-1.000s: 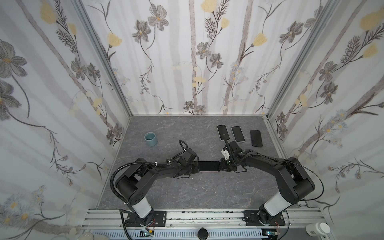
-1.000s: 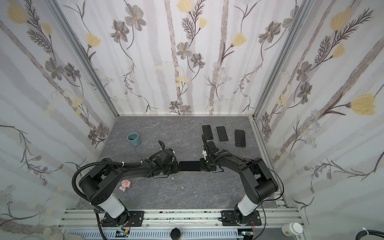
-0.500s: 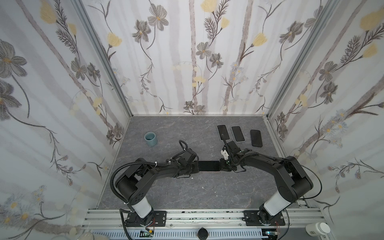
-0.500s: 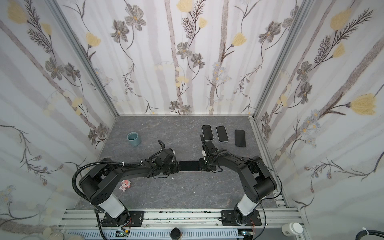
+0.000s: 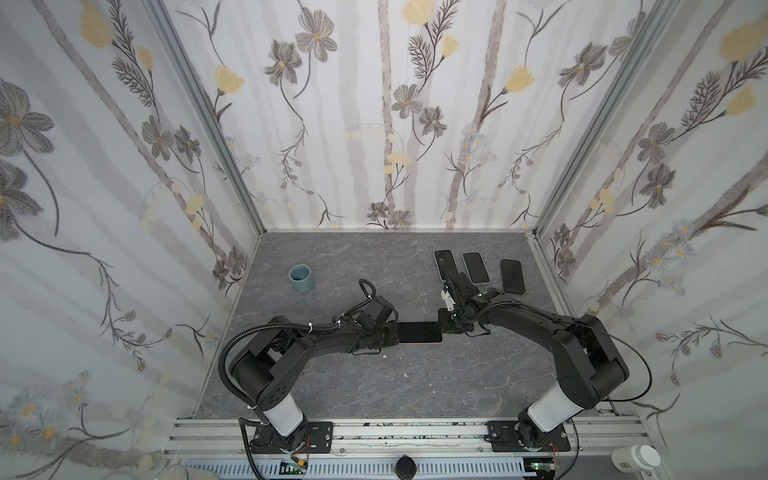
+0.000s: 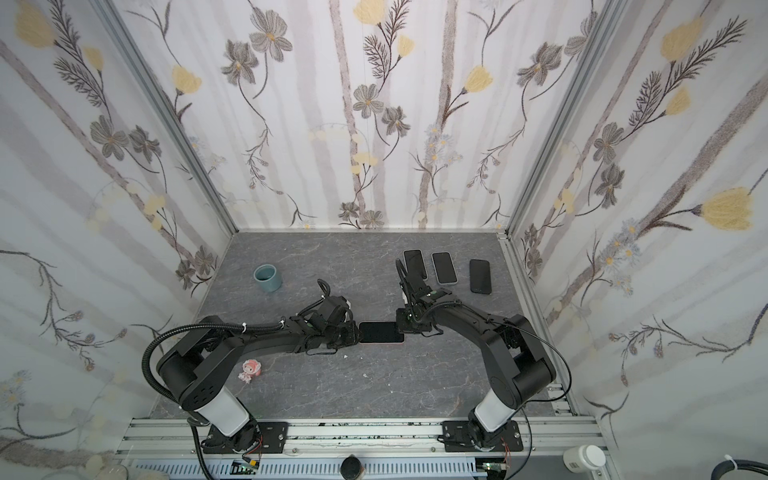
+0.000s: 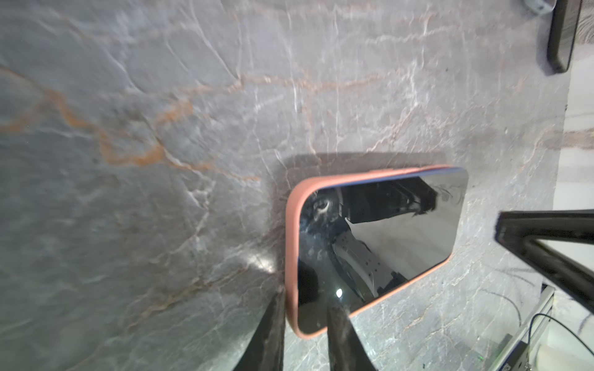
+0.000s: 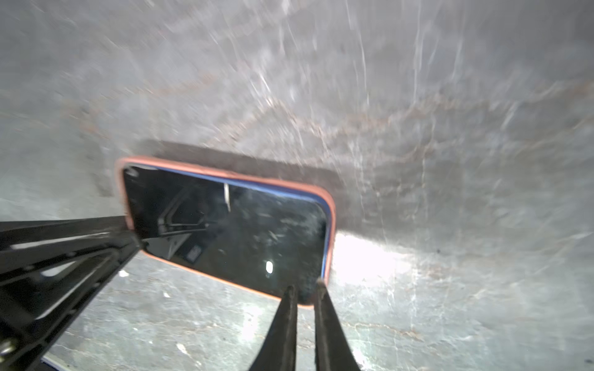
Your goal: Put the phone into the phone case
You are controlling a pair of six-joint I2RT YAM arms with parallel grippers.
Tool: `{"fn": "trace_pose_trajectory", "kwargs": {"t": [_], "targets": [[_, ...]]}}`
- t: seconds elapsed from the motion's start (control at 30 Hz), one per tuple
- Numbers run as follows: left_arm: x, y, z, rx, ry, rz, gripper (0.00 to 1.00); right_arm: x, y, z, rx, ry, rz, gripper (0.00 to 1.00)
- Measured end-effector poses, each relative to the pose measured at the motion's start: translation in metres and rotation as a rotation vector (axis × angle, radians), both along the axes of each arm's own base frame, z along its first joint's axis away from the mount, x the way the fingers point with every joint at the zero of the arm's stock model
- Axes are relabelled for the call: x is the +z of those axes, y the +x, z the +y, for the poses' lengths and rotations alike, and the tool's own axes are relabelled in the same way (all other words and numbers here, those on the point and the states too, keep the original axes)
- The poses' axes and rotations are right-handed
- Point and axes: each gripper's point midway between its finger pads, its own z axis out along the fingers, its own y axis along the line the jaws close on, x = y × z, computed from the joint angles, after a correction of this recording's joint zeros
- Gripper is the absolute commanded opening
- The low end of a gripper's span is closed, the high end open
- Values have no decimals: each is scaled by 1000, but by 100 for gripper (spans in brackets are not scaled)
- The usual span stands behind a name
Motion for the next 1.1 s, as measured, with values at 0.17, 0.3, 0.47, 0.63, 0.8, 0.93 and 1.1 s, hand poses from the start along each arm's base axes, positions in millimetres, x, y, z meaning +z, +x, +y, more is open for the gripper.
{"fn": "trace_pose_trajectory", "kwargs": {"t": [0.17,0.3,0.47,0.63,0.8,0.93,1.1], "targets": [[17,17,4,16,-10,-46,27,30,11,-1,4,8,-98,21],[25,25,7,17,-4,-61,28,47,14,-4,6,8,-160,26],[41,34,8,13,-1,-96,33,85,19,-8,6,32,-301,36],[59,43,2,6,-20,-135,37,105,24,-17,5,24,-443,43],[56,47,-3,-8,-12,-125,39,89,25,-29,15,-4,-472,47],[37,42,-6,-31,9,-62,38,64,32,-29,15,66,-377,36],[26,33,-6,-44,22,-30,38,17,26,-11,55,159,-166,29]]}}
